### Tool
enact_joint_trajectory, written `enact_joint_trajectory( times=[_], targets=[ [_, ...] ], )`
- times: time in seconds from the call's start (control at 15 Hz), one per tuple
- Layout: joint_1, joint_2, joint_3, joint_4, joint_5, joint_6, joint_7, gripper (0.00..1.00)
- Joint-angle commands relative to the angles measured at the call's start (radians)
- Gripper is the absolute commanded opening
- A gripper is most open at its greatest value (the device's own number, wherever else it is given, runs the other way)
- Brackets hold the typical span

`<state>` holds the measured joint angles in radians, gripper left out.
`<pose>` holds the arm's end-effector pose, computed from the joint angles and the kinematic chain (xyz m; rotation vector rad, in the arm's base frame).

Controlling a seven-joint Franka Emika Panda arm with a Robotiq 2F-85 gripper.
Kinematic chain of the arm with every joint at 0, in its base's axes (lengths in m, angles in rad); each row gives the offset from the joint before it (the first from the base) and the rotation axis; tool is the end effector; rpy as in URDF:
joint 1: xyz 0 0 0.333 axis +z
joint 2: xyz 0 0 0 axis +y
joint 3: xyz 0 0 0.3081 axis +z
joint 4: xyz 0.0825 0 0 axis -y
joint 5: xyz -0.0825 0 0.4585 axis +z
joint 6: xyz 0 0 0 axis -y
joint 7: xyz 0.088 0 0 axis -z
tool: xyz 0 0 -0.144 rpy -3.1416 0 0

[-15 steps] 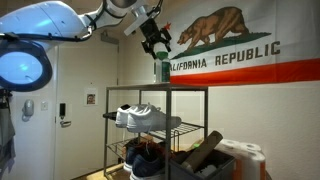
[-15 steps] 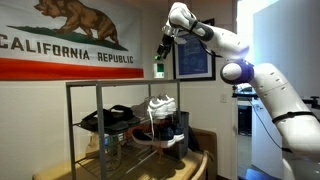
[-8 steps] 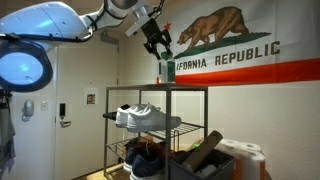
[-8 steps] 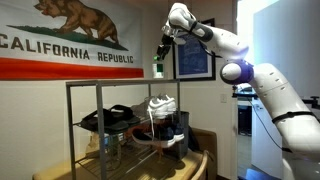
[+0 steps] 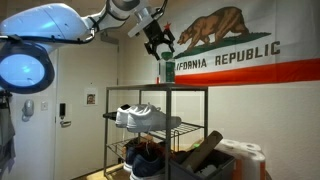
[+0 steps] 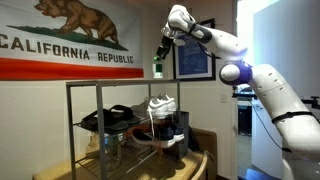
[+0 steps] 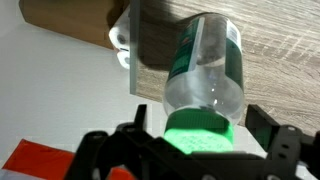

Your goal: Throw the bottle on the top shelf of the shoe rack in the trash

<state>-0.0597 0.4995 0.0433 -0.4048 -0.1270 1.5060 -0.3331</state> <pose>0.6817 -0.0443 0.8441 2.7955 0.3618 0.8342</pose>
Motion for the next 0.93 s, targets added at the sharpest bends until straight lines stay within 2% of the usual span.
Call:
enact_joint_trajectory(
  times=[0.0, 0.67, 0.73, 0.8, 0.87],
  targets=[
    [-0.025, -0.030, 0.014, -0.047, 0.028, 0.028, -0.031, 1.00],
    [-0.032, -0.017, 0.035, -0.051, 0.033, 0.051, -0.060, 1.00],
    [-0.016, 0.057, 0.009, 0.081, 0.049, -0.005, -0.083, 1.00],
    [-0.037, -0.013, 0.041, -0.049, 0.041, 0.054, -0.097, 1.00],
    [-0.037, -0.011, 0.039, -0.049, 0.042, 0.056, -0.114, 1.00]
  ],
)
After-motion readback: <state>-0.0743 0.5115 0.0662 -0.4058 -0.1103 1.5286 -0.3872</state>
